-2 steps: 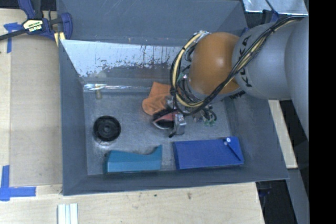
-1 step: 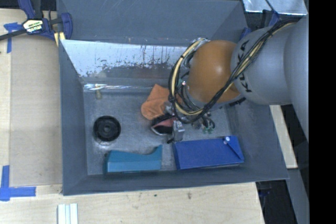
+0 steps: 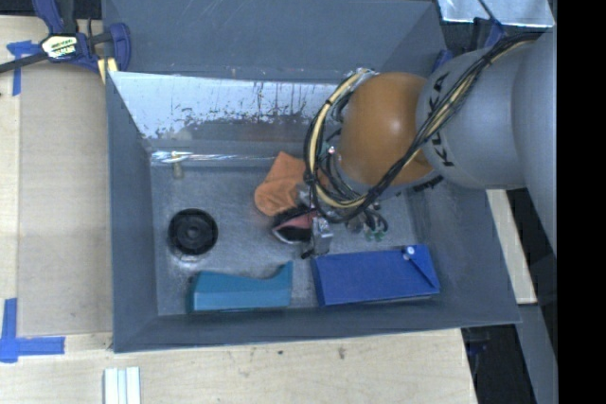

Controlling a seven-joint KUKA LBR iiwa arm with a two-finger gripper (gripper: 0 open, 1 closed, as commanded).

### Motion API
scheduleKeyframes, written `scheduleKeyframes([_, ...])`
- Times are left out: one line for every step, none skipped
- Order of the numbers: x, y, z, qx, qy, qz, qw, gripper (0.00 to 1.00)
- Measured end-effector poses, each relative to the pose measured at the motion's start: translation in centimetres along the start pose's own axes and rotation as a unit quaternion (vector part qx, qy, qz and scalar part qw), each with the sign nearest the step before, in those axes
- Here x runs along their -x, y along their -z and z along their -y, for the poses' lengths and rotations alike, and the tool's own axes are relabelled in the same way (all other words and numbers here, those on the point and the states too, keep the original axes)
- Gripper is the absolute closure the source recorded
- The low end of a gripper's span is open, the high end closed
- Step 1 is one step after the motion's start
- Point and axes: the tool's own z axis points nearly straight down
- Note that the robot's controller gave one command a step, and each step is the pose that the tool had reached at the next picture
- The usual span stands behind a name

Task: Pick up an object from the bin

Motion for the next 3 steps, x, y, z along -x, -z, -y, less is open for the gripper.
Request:
scheduleKeyframes([0.0, 0.0, 0.0, 0.0, 0.0, 0.0, 1.0, 1.0])
scheduleKeyframes([0.0, 0.0, 0.0, 0.0, 0.0, 0.0, 1.0, 1.0])
scheduleKeyframes([0.6, 13.7, 0.4, 0.0, 0.003, -0.0026, 1.0, 1.0])
